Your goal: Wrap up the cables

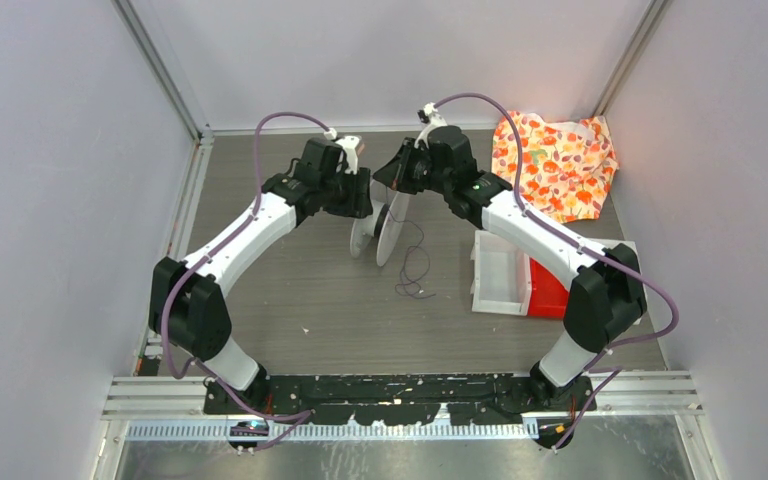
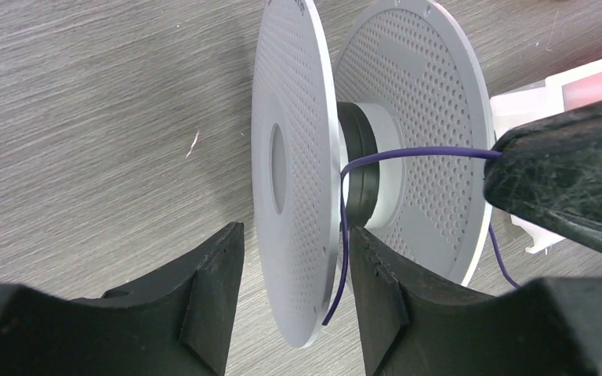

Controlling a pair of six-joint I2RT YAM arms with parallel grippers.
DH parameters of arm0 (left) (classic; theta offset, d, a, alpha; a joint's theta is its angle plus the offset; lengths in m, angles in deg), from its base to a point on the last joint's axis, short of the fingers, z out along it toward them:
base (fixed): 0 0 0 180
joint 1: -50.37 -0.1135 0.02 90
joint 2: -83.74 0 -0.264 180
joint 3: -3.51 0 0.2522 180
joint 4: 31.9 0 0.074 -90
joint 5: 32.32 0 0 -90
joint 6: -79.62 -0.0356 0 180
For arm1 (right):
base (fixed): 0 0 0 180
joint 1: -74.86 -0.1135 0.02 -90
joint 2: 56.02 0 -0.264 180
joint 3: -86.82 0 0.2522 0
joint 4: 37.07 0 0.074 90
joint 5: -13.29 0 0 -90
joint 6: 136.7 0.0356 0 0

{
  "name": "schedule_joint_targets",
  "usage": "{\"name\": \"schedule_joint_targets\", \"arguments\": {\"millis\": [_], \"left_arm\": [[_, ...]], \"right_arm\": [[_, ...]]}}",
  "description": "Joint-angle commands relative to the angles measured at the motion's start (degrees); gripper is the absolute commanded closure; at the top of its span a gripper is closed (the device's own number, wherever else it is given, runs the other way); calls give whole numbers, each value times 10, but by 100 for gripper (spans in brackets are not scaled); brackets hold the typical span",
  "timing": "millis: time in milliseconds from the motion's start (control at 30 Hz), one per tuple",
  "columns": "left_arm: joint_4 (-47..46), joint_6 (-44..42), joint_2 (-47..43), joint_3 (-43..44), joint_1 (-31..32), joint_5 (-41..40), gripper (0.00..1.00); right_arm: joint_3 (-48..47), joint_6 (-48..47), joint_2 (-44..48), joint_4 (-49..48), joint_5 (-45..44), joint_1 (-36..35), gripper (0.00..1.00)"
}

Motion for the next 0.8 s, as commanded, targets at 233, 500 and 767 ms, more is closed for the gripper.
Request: {"name": "schedule_joint_targets", "arguments": {"millis": [233, 500, 767], "left_arm": [[-23, 11, -26, 9, -1, 15, 33], [-24, 13, -21, 9, -1, 20, 43], [-26, 12, -16, 10, -1, 24, 47]], "right_arm": [[17, -7, 17, -18, -14, 2, 99], [18, 8, 8, -36, -1, 3, 99], [16, 13, 2, -40, 5, 4, 99]]}}
